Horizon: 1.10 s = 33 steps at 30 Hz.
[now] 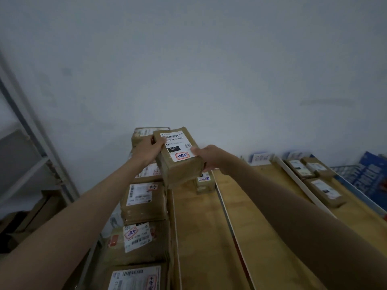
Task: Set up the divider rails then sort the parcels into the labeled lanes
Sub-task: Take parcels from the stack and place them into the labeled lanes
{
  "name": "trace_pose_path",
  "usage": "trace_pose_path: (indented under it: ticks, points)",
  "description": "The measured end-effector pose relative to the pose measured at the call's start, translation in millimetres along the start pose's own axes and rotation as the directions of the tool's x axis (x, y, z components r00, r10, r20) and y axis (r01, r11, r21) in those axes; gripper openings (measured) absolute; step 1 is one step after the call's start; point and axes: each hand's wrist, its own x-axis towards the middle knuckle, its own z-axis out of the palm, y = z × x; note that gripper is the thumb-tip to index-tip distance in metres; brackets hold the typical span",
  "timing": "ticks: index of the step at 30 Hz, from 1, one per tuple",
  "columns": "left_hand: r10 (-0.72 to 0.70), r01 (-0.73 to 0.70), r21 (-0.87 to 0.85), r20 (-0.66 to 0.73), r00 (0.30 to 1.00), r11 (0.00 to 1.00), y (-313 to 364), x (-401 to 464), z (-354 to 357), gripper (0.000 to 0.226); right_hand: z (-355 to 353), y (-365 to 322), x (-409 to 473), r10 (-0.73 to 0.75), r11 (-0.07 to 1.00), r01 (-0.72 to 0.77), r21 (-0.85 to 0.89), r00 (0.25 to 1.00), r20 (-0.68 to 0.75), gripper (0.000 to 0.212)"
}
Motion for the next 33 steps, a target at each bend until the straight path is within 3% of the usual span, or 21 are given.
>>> trace_pose_path:
  ticks: [4,7,11,14,19,25,33]
  points:
    - [0.043,-0.049,0.066,0.093,0.995,0.997,15,-9,29,0.046,-27,29,-15,0.045,0.999,-0.044,0.010,0.990,-0.132,0.046]
    - [0.025,-0.065,0.239,0.169,0.985,0.969,20,-17,57,0.050,-48,56,-32,0.123,0.990,-0.104,0.094,0.968,-0.221,0.042]
    - [0.141,-0.303,0.608,0.300,0.943,0.734,18,-31,111,0.052,-78,103,-54,0.235,0.965,-0.185,0.187,0.924,-0.301,0.042]
    - [0.160,-0.426,0.684,0.419,0.894,0.592,21,-52,158,0.054,-101,143,-71,0.309,0.944,-0.250,0.217,0.900,-0.308,0.044]
    - [0.175,-0.534,0.704,0.519,0.837,0.468,34,-84,223,0.058,-145,194,-98,0.371,0.920,-0.287,0.267,0.854,-0.364,0.042]
    - [0.169,-0.534,0.711,0.520,0.837,0.457,51,-103,299,0.058,-207,251,-103,0.398,0.915,-0.329,0.232,0.829,-0.392,0.050]
    - [0.123,-0.444,0.752,0.445,0.887,0.487,85,-120,415,0.056,-312,337,-95,0.357,0.934,-0.337,0.117,0.865,-0.353,0.051]
